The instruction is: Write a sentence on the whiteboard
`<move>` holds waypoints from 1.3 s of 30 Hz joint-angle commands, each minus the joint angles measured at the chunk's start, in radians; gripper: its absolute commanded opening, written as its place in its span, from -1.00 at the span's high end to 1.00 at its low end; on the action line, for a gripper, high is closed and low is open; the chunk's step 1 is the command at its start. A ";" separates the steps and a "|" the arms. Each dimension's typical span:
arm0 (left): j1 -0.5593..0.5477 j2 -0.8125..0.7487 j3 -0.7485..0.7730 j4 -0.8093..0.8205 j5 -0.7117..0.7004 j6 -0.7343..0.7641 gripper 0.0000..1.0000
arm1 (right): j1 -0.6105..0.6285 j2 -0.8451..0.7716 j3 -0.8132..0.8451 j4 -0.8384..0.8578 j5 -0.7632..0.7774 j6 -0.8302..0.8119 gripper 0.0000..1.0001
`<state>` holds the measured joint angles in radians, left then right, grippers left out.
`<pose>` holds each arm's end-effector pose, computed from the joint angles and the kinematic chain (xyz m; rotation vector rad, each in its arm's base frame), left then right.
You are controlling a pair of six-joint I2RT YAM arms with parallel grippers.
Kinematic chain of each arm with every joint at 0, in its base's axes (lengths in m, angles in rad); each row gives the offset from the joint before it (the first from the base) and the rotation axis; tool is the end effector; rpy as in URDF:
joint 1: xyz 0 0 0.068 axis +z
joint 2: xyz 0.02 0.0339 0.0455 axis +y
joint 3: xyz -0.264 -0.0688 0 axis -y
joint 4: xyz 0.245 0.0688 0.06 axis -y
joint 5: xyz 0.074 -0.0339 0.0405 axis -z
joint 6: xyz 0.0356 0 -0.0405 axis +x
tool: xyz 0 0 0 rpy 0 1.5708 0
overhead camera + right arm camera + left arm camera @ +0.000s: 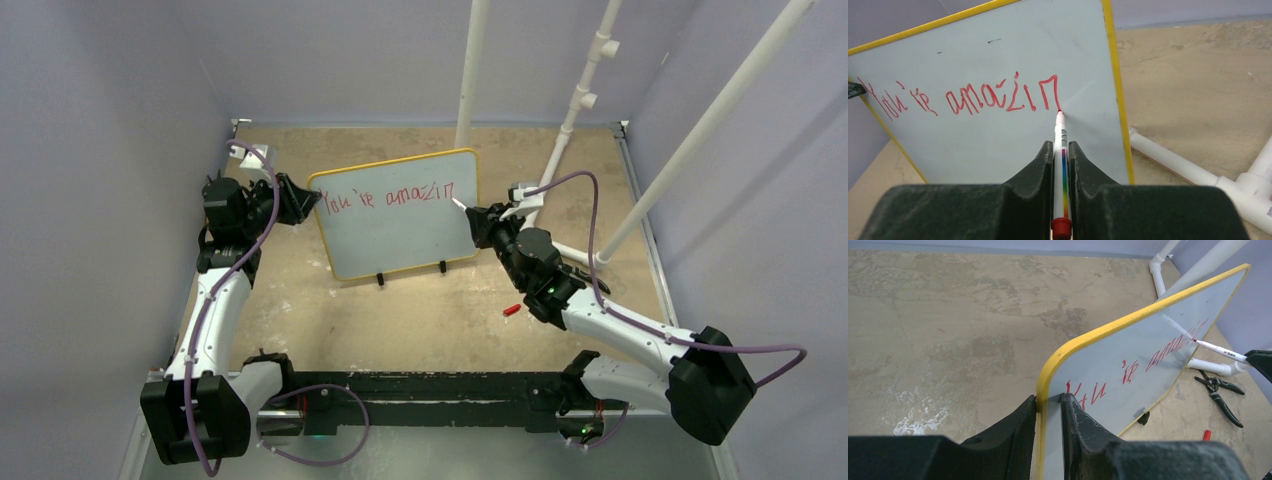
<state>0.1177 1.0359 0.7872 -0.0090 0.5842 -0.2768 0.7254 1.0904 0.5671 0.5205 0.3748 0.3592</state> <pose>0.2386 0.0084 0.3120 0.0558 1.8310 -0.6442 0.1937 0.1543 0.2769 0.0061 1.6006 0.5540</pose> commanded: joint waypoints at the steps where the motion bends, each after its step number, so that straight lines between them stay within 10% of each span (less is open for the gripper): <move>1: 0.004 -0.013 -0.005 0.030 0.016 0.012 0.53 | -0.007 -0.041 0.003 -0.018 0.013 0.000 1.00; 39: 0.004 -0.010 -0.003 0.029 0.015 0.014 0.53 | -0.063 -0.005 0.062 0.051 -0.099 -0.053 1.00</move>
<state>0.1177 1.0355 0.7872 -0.0090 0.5900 -0.2764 0.6666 1.0878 0.6060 0.5579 0.3088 0.3099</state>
